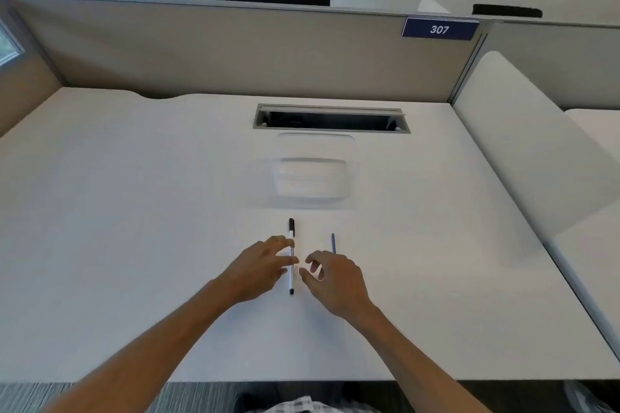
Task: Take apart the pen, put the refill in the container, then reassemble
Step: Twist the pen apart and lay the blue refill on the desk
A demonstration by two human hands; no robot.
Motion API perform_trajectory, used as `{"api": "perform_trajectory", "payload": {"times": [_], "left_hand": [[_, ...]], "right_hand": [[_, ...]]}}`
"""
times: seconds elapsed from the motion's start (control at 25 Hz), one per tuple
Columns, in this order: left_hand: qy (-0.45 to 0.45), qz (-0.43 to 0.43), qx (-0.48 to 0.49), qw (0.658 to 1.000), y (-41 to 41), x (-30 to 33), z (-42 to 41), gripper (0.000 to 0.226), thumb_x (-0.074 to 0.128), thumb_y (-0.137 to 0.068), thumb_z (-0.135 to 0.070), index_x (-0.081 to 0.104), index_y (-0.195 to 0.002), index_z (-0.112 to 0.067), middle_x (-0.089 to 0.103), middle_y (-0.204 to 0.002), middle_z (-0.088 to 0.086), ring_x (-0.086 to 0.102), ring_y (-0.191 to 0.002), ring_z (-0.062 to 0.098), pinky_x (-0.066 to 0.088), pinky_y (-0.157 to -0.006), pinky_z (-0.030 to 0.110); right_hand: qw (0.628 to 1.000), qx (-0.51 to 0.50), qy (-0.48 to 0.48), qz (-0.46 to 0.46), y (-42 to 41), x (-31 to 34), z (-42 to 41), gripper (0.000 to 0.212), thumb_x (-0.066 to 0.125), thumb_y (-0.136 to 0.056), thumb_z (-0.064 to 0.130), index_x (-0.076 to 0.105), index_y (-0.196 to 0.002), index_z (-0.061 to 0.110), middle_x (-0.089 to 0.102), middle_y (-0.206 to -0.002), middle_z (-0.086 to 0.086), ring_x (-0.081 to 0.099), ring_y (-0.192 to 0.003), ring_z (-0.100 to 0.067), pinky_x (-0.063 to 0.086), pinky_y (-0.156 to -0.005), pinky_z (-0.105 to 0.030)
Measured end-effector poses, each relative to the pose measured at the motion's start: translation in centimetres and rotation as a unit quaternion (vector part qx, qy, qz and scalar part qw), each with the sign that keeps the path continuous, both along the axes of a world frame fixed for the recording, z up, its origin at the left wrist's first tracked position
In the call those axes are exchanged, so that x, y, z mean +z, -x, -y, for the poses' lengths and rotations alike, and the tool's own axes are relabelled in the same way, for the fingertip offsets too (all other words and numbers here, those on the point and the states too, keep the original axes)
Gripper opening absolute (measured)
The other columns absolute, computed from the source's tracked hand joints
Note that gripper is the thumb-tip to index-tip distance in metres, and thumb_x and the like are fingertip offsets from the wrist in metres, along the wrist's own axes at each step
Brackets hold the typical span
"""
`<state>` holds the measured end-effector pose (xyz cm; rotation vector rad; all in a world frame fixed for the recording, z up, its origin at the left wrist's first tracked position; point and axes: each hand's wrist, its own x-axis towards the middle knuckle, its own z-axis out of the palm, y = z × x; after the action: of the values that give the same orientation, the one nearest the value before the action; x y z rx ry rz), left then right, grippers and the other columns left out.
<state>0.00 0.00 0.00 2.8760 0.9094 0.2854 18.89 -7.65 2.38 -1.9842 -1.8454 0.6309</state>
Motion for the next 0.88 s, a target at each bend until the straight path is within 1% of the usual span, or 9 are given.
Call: {"api": "perform_trajectory", "payload": {"times": [0.08,0.16,0.24,0.32,0.44,0.64,0.76,0.8,0.88], "left_hand": [[-0.010,-0.021,-0.013,1.000,-0.2,0.4,-0.2,0.036,0.087,-0.068,-0.016,0.075,-0.101,-0.024,0.069,-0.119,0.005,0.066,-0.107,0.023,0.057,-0.073,0.031],[-0.042,-0.049,-0.035,0.997,-0.4,0.6,-0.3,0.037,0.091,-0.061,-0.018,0.077,-0.095,-0.025,0.071,-0.110,0.003,0.069,-0.100,0.020,0.056,-0.068,0.027],[-0.056,-0.052,-0.062,0.995,-0.4,0.2,-0.5,0.034,0.090,-0.063,-0.015,0.075,-0.092,-0.023,0.072,-0.105,0.001,0.068,-0.098,0.018,0.054,-0.066,0.026],[-0.068,-0.041,-0.082,0.993,-0.2,-0.1,-0.6,0.032,0.087,-0.066,-0.011,0.073,-0.094,-0.019,0.071,-0.102,0.001,0.066,-0.100,0.019,0.054,-0.068,0.026],[-0.090,-0.027,-0.116,0.989,0.0,-0.4,-1.0,0.031,0.082,-0.070,-0.004,0.069,-0.095,-0.015,0.071,-0.102,0.001,0.063,-0.101,0.020,0.052,-0.072,0.028],[-0.106,-0.005,-0.134,0.985,-0.5,0.7,-1.1,0.029,0.080,-0.072,-0.003,0.068,-0.097,-0.014,0.071,-0.097,0.001,0.064,-0.097,0.020,0.051,-0.078,0.029],[-0.112,0.037,-0.118,0.986,-1.1,2.3,-1.4,0.024,0.071,-0.080,0.001,0.066,-0.100,-0.012,0.070,-0.097,0.003,0.064,-0.096,0.022,0.052,-0.080,0.032],[-0.109,0.054,-0.105,0.987,-1.3,3.0,-1.5,0.023,0.068,-0.083,0.001,0.066,-0.102,-0.011,0.069,-0.098,0.004,0.063,-0.095,0.022,0.052,-0.080,0.033],[-0.084,0.085,-0.077,0.990,-1.6,4.4,-1.4,0.020,0.060,-0.089,0.000,0.064,-0.106,-0.011,0.067,-0.099,0.003,0.061,-0.087,0.022,0.052,-0.077,0.034]], "right_hand": [[1.000,-0.001,0.003,-0.002,0.1,0.0,0.1,0.032,0.058,-0.092,0.048,0.066,-0.113,0.025,0.071,-0.100,0.012,0.066,-0.082,-0.011,0.048,-0.075,-0.025],[1.000,-0.002,0.000,0.004,0.2,-0.1,0.5,0.032,0.057,-0.092,0.048,0.066,-0.113,0.025,0.071,-0.101,0.011,0.066,-0.083,-0.011,0.045,-0.073,-0.024],[1.000,0.000,-0.001,0.003,0.4,-0.2,0.7,0.032,0.057,-0.092,0.047,0.066,-0.113,0.025,0.071,-0.102,0.011,0.066,-0.085,-0.012,0.047,-0.075,-0.027],[1.000,-0.001,0.003,0.002,0.3,-0.3,0.8,0.032,0.057,-0.092,0.047,0.065,-0.114,0.025,0.071,-0.103,0.011,0.067,-0.087,-0.012,0.049,-0.078,-0.029],[1.000,0.003,0.007,0.004,0.3,-0.4,1.0,0.033,0.058,-0.091,0.046,0.065,-0.117,0.026,0.071,-0.106,0.011,0.067,-0.090,-0.013,0.047,-0.079,-0.028],[1.000,0.010,0.000,0.017,-0.1,-0.4,0.9,0.037,0.054,-0.094,0.049,0.066,-0.121,0.026,0.071,-0.111,0.010,0.068,-0.094,-0.014,0.045,-0.077,-0.027],[0.999,-0.012,-0.030,0.007,-0.3,0.4,0.7,0.032,0.051,-0.098,0.047,0.070,-0.111,0.025,0.075,-0.099,0.007,0.069,-0.085,-0.016,0.050,-0.075,-0.031],[0.998,-0.032,-0.042,-0.023,-0.4,0.8,0.6,0.031,0.052,-0.098,0.048,0.072,-0.105,0.025,0.075,-0.092,0.007,0.069,-0.080,-0.015,0.051,-0.073,-0.032],[0.988,-0.069,-0.059,-0.124,-0.8,1.8,0.2,0.032,0.055,-0.096,0.049,0.073,-0.092,0.024,0.073,-0.076,0.008,0.067,-0.071,-0.011,0.051,-0.068,-0.030]]}}
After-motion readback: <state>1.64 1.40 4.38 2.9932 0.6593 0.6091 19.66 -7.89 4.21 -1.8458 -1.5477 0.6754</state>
